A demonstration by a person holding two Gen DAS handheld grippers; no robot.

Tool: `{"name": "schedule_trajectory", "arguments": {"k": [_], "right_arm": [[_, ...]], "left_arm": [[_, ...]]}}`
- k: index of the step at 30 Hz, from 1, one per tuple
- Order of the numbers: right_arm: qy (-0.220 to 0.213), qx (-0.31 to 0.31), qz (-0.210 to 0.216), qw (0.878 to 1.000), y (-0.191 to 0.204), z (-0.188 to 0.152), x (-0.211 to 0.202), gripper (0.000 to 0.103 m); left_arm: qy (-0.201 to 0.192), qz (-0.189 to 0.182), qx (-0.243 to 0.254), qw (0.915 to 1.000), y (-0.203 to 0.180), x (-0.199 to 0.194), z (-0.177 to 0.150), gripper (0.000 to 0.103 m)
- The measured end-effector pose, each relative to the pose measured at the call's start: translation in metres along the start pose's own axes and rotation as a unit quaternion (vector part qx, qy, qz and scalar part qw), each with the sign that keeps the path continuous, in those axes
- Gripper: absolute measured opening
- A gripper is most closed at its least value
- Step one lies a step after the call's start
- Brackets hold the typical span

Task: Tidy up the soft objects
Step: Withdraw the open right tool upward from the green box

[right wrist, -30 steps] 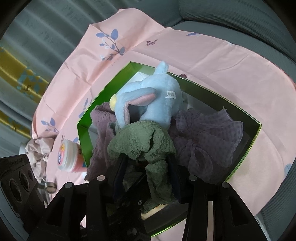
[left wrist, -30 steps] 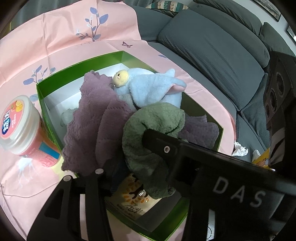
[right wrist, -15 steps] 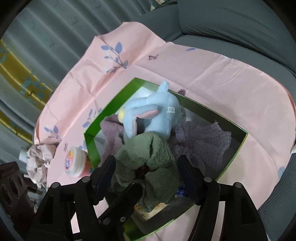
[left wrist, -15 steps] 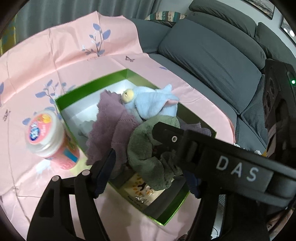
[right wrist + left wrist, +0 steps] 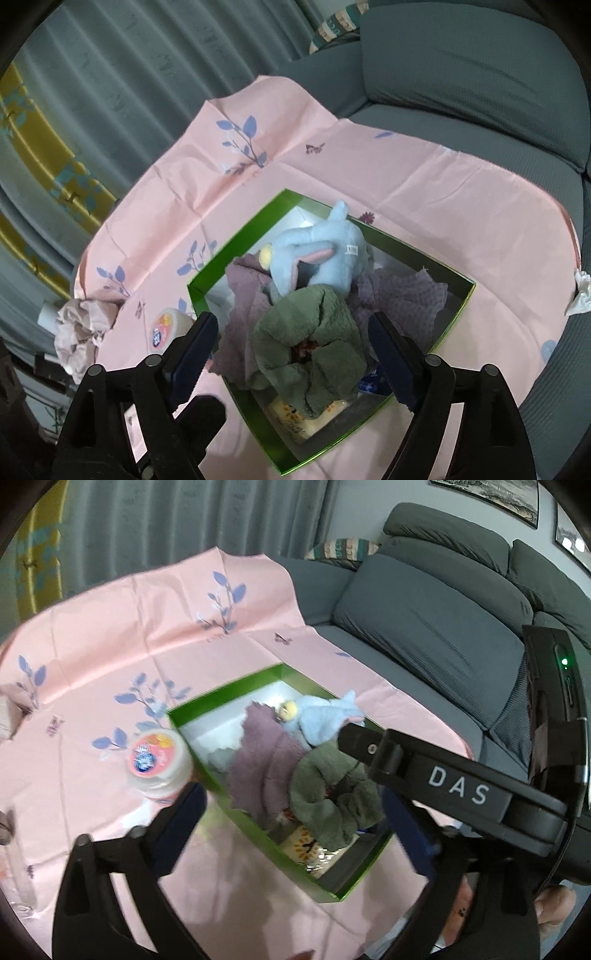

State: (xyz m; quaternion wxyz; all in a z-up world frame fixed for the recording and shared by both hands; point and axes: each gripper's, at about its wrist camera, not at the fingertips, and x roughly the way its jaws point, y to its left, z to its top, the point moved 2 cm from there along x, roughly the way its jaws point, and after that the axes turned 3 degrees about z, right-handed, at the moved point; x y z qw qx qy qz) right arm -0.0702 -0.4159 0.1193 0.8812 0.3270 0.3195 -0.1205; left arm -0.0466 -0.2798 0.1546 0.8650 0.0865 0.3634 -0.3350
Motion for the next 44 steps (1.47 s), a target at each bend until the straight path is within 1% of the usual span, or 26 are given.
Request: {"name": "schedule_trajectory", "arguments": {"k": [3, 5, 7, 18, 27, 31, 44], "right_arm": [[-0.01, -0.009, -0.004, 1.0, 0.005, 0.0, -0.006, 0.088], [-0.013, -0.01, 0.002, 1.0, 0.007, 0.0, -0.009, 0.09], [-0.016, -0.014, 0.007, 1.0, 0.01, -0.001, -0.012, 0.095], [-0.048, -0.037, -0.01, 0.998, 0.022, -0.004, -0.032, 0.097], [-0.069, -0.04, -0.002, 0.997, 0.023, -0.005, -0.045, 0.097], [-0.069, -0.042, -0.002, 0.997, 0.023, -0.005, -0.046, 0.097], [-0.064, -0.039, -0.014, 0.997, 0.024, -0.005, -0.043, 0.097]], "left_arm": [[-0.015, 0.012, 0.006, 0.9998, 0.001, -0.012, 0.0, 0.102], [-0.022, 0.019, 0.009, 0.9995, 0.001, -0.019, 0.0, 0.102], [-0.028, 0.024, 0.01, 0.9993, 0.002, -0.024, 0.0, 0.102], [-0.044, 0.037, -0.005, 0.9983, 0.007, -0.046, -0.003, 0.102], [-0.042, 0.055, -0.021, 0.9974, 0.012, -0.048, -0.005, 0.102], [-0.038, 0.061, -0.025, 0.9971, 0.015, -0.047, -0.006, 0.102], [-0.031, 0.049, -0.04, 0.9975, 0.023, -0.046, -0.011, 0.102]]}}
